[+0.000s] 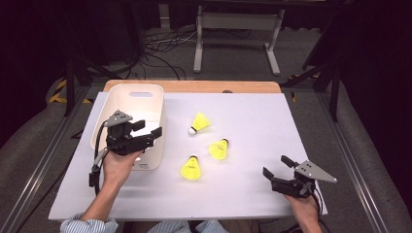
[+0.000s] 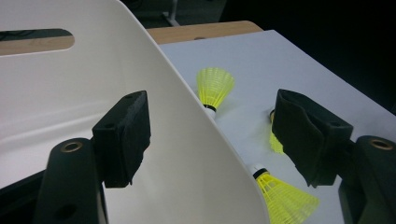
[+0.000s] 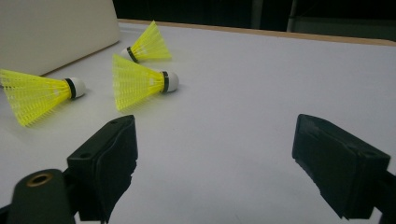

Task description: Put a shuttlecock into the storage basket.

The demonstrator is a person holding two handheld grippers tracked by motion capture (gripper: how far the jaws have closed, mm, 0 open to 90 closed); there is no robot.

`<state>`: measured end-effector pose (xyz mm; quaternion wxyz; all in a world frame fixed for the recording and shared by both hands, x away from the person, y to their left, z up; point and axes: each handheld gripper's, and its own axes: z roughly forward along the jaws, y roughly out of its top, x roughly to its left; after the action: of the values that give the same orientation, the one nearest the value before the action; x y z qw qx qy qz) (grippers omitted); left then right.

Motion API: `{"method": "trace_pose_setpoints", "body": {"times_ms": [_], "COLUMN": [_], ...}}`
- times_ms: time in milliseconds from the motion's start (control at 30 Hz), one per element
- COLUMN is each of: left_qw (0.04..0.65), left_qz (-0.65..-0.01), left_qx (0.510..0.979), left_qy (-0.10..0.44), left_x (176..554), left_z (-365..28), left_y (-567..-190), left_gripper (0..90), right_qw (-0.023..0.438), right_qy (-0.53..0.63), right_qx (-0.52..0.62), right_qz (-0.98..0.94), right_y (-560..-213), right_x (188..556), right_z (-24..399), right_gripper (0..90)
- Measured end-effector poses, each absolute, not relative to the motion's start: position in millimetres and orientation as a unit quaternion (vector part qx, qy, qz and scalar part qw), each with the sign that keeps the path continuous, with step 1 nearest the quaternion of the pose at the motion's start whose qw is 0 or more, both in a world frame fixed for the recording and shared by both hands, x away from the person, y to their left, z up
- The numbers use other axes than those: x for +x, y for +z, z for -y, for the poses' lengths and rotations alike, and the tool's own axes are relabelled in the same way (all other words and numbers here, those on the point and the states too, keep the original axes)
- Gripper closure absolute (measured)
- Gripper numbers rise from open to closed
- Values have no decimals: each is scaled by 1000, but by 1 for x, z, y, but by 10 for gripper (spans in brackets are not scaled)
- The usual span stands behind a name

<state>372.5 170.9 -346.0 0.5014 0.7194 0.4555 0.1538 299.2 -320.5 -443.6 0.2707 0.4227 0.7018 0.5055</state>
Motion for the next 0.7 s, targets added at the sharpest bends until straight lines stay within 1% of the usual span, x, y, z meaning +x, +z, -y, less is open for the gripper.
{"method": "trace_pose_setpoints", "body": {"times_ms": [400, 700], "left_qw": [488, 481], "left_qz": [-440, -433], "left_qx": [739, 749], "left_qy": [150, 141], "left_x": [374, 376], "left_z": [-156, -148], "left_y": [-345, -342], "left_gripper": [284, 301], "right_qw": [269, 269], "right_qy": [507, 507], "right_qx": [422, 422], "right_qz": [-702, -702], "right_y": [-444, -444], "right_x": [300, 300], "right_z": [320, 321], "right_gripper": [145, 145]}}
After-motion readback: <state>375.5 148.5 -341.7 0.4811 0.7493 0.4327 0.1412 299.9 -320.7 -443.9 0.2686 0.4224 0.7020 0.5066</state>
